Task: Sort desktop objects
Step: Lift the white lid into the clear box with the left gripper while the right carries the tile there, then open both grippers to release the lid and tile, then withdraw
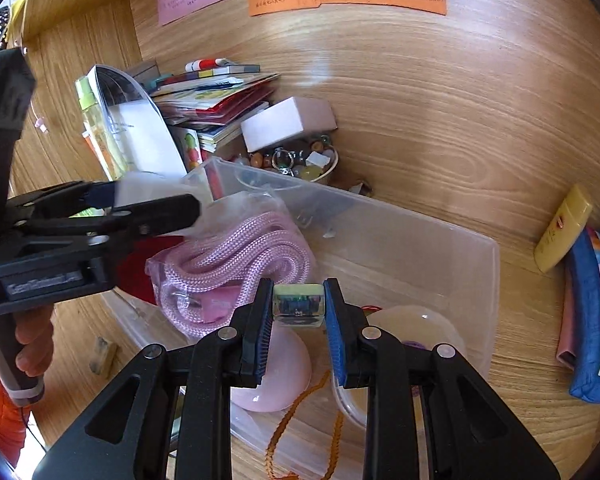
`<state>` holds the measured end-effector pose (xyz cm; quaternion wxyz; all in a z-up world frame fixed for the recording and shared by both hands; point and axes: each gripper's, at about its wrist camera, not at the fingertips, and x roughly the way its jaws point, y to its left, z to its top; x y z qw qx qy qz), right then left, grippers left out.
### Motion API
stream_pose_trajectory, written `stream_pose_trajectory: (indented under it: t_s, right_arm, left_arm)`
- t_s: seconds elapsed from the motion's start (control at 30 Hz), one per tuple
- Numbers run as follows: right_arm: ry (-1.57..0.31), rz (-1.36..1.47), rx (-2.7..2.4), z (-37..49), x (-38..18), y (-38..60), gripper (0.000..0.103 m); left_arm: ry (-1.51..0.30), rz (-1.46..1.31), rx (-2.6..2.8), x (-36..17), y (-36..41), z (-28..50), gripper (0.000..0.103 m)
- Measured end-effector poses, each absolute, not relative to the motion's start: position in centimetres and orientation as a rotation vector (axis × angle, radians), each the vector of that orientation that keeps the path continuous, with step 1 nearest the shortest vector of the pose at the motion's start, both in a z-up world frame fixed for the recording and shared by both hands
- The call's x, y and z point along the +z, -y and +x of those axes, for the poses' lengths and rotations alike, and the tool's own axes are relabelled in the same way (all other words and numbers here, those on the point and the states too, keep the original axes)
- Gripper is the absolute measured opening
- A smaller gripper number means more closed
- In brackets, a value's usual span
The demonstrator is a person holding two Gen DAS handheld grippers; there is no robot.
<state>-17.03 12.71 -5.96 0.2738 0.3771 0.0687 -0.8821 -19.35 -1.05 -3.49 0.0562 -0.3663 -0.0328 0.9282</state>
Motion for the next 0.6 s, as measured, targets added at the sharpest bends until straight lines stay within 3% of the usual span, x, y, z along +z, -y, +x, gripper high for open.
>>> stream_pose_trajectory:
  t_s: [0.6]
  right_arm:
    - [-0.306, 0.973, -2.425, -16.3, -7.0, -11.7, 0.022]
  left_arm:
    - [0.086, -1.152, 2.783, -5.6, 0.2, -21.0, 0.064]
